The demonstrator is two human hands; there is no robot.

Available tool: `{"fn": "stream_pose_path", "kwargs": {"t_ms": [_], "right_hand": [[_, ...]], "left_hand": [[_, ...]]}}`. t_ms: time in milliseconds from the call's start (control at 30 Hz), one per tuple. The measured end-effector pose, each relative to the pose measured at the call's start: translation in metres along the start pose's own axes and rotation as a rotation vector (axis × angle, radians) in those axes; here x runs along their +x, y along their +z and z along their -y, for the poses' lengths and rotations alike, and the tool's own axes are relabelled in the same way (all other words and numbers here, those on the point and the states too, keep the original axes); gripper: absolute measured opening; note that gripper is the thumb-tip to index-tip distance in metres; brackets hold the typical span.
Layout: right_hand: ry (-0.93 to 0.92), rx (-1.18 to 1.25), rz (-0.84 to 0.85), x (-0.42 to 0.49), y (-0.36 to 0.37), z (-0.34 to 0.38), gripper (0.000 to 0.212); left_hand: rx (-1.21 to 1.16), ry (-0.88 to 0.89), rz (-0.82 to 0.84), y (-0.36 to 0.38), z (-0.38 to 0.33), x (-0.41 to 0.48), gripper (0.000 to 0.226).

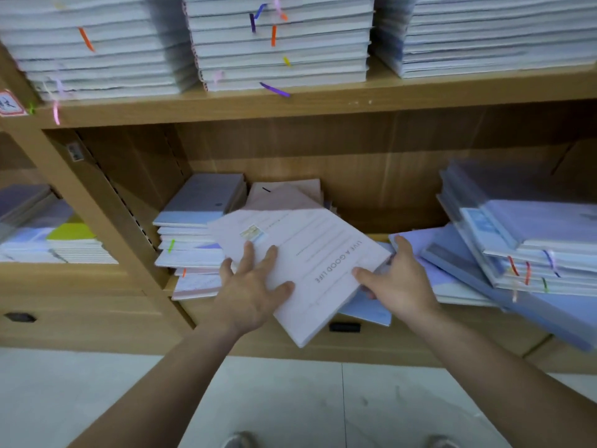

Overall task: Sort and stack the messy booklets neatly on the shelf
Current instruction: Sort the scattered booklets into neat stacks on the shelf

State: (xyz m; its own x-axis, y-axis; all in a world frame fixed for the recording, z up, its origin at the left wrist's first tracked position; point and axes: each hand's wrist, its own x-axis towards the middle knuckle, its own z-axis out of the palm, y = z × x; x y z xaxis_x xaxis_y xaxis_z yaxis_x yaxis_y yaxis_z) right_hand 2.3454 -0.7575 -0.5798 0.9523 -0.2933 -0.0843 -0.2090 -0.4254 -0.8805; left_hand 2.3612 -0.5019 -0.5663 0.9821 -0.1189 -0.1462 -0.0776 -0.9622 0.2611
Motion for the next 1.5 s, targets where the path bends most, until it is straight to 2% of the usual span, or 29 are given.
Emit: {"fn": "stream_pose_path", "kwargs": {"t_ms": [100,167,300,367,433,500,567,633,700,733,900,933,1000,1067,1133,1200,1267,1400,1500], "right_hand": [[0.028,0.072,0.085,-0.012,0.002,-0.002,0.097],[-0.012,0.090,0.136,-0.015,0.005,-0.001,0.101],[-0.040,0.171,0.079,-0.001,0.001,0.012,0.104],[-0.029,0.204,-0.014,0.012,-0.009,0.023,0.102],[-0.039,0.225,-0.112,0.023,-0.016,0.027,0.095],[-0.037,0.224,-0.121,0.026,-0.016,0.027,0.080],[-0.047,0.142,-0.016,0.023,-0.011,0.020,0.053],[-0.031,0.063,0.151,0.013,-0.006,0.017,0.033],[0.029,0.075,0.311,0.002,-0.002,0.016,0.028],[0.041,0.078,0.341,-0.002,-0.001,0.016,0.029],[-0.046,0.081,0.271,-0.001,-0.006,0.015,0.030],[-0.056,0.104,0.248,0.003,-0.010,0.017,0.032],[-0.075,0.166,0.108,0.015,-0.021,0.018,0.043],[-0.044,0.211,-0.105,0.030,-0.034,0.018,0.052],[-0.023,0.246,-0.221,0.041,-0.037,0.015,0.047],[-0.019,0.243,-0.256,0.043,-0.030,0.011,0.039],[-0.031,0.226,-0.276,0.040,-0.020,0.010,0.043],[-0.113,0.139,-0.264,0.040,-0.017,0.015,0.048],[-0.137,0.082,-0.219,0.043,-0.025,0.013,0.048]], "left_hand": [[0.044,0.006,-0.016,0.003,-0.007,0.004,0.072],[0.027,0.002,-0.028,0.006,-0.007,0.009,0.074],[-0.018,-0.018,-0.035,0.006,-0.016,0.004,0.073],[0.123,0.048,-0.025,0.008,-0.025,-0.006,0.069],[0.117,0.066,-0.129,0.001,-0.034,-0.012,0.055],[0.025,0.022,-0.294,-0.007,-0.032,-0.006,0.048],[-0.014,-0.046,-0.266,-0.008,-0.016,0.010,0.054],[-0.052,-0.092,-0.123,-0.002,0.005,0.025,0.075],[-0.064,-0.081,-0.084,0.002,0.019,0.035,0.090],[-0.076,-0.087,-0.101,0.001,0.023,0.039,0.091],[-0.149,-0.176,-0.152,-0.005,0.023,0.042,0.083],[-0.162,-0.182,-0.194,-0.007,0.021,0.037,0.076],[-0.209,-0.166,-0.266,-0.011,0.014,0.024,0.057],[-0.290,-0.120,-0.243,-0.016,0.001,0.005,0.043],[-0.309,-0.051,-0.217,-0.014,-0.008,-0.009,0.036],[-0.301,0.005,-0.236,-0.013,-0.010,-0.012,0.030],[-0.311,0.006,-0.249,-0.016,-0.004,-0.005,0.027],[-0.268,-0.071,-0.277,-0.018,0.012,0.017,0.040],[-0.152,-0.088,-0.310,-0.021,0.007,0.030,0.049]]}}
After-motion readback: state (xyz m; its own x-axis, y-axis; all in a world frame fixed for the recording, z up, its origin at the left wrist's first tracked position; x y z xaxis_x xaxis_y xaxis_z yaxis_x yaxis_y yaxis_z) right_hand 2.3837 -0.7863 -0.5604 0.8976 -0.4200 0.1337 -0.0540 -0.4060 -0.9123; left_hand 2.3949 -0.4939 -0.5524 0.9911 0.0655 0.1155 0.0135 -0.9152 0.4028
